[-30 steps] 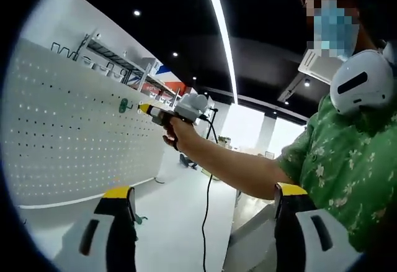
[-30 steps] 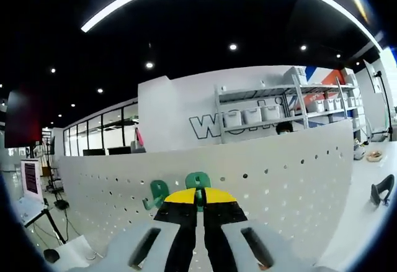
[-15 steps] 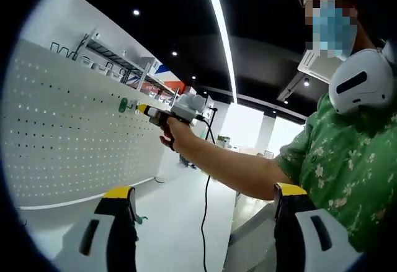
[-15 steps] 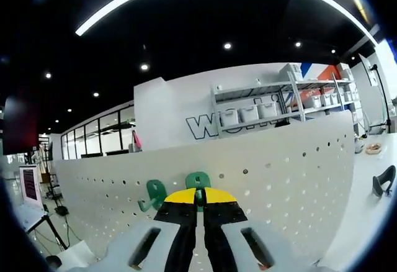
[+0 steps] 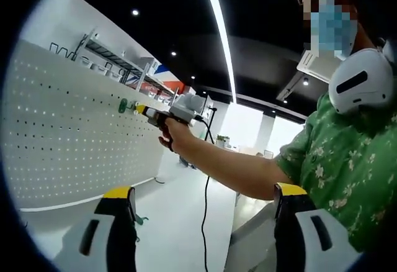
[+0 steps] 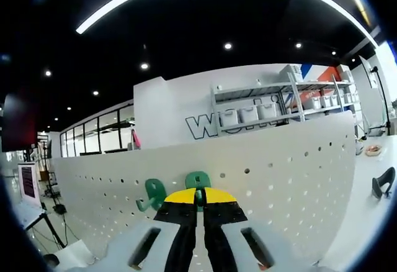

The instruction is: Insert the hook assembly into the mounting plate slot until the hook locks in place.

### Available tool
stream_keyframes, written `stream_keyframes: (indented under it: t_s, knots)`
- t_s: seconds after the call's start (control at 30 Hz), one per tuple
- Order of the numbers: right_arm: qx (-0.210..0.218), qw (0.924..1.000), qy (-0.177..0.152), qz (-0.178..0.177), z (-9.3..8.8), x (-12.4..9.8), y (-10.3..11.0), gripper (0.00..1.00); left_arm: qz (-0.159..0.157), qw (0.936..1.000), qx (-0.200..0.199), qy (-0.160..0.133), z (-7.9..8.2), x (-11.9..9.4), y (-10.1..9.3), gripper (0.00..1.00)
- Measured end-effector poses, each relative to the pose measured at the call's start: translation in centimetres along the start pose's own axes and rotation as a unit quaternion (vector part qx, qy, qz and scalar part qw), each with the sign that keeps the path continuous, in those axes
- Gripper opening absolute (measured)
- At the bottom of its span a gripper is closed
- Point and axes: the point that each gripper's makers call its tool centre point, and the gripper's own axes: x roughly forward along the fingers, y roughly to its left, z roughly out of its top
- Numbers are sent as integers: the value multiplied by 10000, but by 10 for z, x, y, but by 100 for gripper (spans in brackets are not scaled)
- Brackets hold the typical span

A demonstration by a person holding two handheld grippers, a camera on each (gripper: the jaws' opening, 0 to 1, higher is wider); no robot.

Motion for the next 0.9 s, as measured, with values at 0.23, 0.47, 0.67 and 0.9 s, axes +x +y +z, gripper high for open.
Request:
stream_keyframes:
  t_s: [0.23, 0.47, 0.67, 0.9]
  knots:
    - [-73, 10000, 10, 0, -1, 1, 0, 1, 304, 9986, 435, 79, 3, 3, 9, 95]
    - [-93, 10000, -1, -8, -1, 1, 1, 1, 946, 9883, 1108, 447, 0, 0, 29, 95]
    - [-121, 9999, -6, -4, -1, 2, 0, 1, 1481, 9690, 1847, 710, 3, -8, 43, 96]
    - [-132, 9999, -2, -7, 0, 2, 0, 1, 1521, 9683, 1845, 722, 3, -10, 43, 96]
